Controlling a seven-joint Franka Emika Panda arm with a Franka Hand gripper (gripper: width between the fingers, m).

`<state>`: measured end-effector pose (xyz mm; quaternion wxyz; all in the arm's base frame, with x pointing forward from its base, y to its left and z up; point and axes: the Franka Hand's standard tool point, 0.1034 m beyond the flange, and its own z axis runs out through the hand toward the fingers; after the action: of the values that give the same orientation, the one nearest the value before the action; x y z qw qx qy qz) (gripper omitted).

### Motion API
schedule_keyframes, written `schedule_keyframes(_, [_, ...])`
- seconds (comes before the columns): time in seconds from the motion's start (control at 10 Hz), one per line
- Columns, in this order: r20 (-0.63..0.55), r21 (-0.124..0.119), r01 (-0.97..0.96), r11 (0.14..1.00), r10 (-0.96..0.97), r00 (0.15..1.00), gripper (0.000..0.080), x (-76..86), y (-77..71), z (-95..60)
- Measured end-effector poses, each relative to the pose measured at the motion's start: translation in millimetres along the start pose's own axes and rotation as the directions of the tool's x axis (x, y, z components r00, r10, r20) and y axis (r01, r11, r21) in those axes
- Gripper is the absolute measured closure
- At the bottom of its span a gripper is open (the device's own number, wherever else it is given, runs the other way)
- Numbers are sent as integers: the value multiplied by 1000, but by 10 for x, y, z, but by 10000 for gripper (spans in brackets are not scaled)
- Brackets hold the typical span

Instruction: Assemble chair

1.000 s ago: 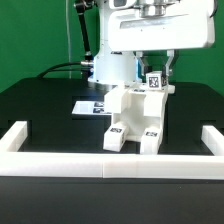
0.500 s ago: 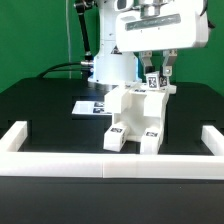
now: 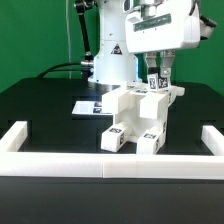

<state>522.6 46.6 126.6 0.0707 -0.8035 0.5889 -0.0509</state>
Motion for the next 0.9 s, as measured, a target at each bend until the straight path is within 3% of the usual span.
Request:
schedule_keyframes(0.3, [4,2,-83,997,83,997,511,4,1,0])
schedule_keyframes(0.5, [34,17,-259,966,258,966,511,41,-4,-1])
schedule_keyframes(0.6, [38,12,-342,940,341,939,511,33,-16,1])
schedule_keyframes(0.9, [36,14,-351,936,350,936,511,44,-28,4])
